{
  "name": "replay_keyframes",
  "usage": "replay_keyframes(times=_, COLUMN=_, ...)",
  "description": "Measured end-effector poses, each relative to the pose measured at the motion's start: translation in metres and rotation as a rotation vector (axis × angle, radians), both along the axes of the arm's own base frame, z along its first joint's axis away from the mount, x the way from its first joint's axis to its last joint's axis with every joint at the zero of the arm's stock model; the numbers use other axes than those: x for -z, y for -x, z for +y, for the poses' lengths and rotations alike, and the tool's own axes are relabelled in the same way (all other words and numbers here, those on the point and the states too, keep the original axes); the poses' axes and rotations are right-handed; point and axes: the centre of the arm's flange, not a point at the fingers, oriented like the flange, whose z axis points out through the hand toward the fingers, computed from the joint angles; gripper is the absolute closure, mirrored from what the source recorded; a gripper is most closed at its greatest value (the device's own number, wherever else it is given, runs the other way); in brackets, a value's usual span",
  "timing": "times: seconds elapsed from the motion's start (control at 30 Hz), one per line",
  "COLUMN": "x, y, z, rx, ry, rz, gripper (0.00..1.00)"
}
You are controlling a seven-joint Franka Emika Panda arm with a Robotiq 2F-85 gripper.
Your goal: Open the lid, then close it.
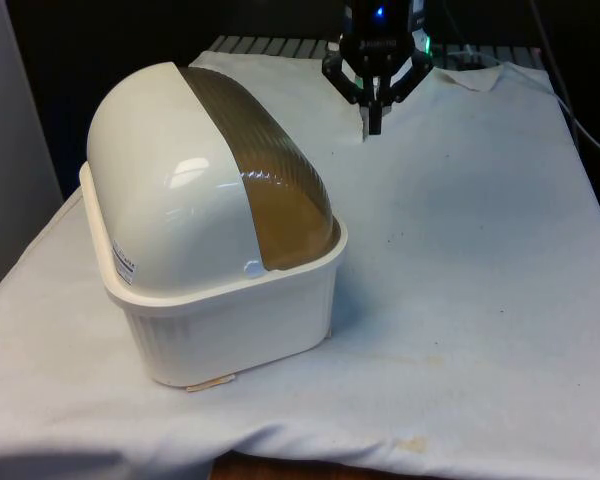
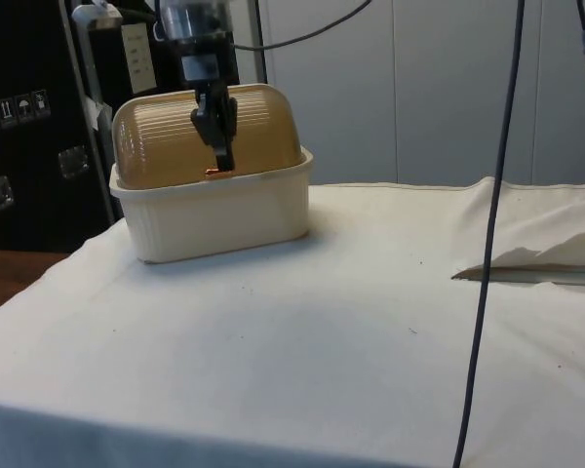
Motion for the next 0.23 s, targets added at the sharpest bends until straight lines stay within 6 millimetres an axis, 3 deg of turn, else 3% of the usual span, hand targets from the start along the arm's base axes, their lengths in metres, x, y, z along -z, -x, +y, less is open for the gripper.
replay_keyframes(times=0.23, x=0.0005, y=0.0011, z=-0.0012, rx=0.015, ry=0.001, rz=0.002, gripper=1.0)
